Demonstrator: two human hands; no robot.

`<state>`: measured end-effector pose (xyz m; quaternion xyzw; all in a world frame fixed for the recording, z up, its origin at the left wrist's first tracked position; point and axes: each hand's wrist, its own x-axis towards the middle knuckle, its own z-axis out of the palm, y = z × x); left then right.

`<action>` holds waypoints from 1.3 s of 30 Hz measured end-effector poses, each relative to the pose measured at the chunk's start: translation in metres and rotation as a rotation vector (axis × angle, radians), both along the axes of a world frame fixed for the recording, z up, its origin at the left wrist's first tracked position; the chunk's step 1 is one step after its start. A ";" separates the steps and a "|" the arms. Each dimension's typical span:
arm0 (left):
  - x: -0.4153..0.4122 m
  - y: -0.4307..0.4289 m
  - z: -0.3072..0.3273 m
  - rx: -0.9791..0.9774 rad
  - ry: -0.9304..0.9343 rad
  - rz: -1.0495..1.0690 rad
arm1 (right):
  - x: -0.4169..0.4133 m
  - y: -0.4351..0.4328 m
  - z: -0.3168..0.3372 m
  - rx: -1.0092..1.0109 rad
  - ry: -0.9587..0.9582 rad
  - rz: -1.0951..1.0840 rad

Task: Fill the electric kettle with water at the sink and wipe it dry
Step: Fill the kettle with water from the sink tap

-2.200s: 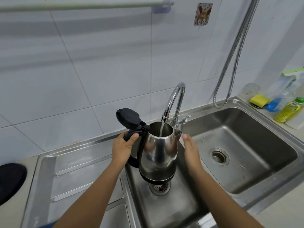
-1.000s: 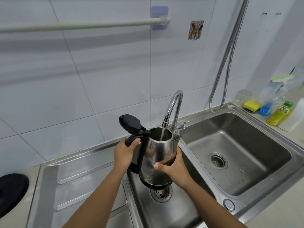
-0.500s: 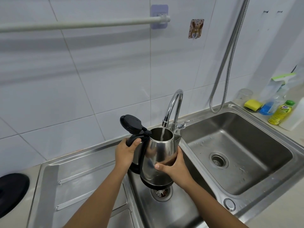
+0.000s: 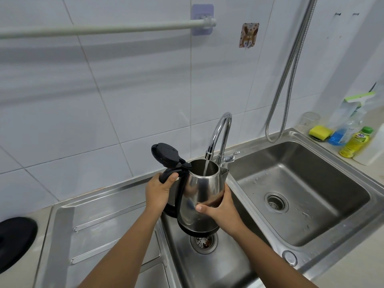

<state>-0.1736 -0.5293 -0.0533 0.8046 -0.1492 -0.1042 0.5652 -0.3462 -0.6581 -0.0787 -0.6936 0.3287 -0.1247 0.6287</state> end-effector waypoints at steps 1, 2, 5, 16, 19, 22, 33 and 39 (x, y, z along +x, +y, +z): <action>0.000 -0.001 0.000 0.000 -0.001 -0.001 | 0.000 0.000 -0.001 -0.001 0.004 -0.002; 0.000 -0.001 0.000 -0.002 -0.003 -0.001 | 0.000 0.000 0.000 -0.003 0.006 -0.003; 0.000 -0.001 -0.001 -0.007 -0.002 0.008 | -0.001 -0.001 0.003 0.003 -0.012 0.019; 0.019 0.003 0.003 0.002 0.017 -0.022 | 0.018 -0.055 0.026 -0.110 -0.033 -0.412; 0.018 0.004 0.001 -0.001 0.023 -0.031 | 0.033 -0.092 0.034 -0.397 0.154 -0.296; 0.017 0.007 -0.001 -0.021 0.034 -0.021 | 0.045 -0.121 0.040 -0.619 0.372 -0.125; 0.020 0.009 -0.008 0.038 0.035 -0.022 | 0.062 -0.145 0.030 -0.899 0.654 0.101; 0.016 0.008 -0.007 0.028 0.039 -0.025 | 0.059 -0.140 0.025 -0.933 0.634 0.069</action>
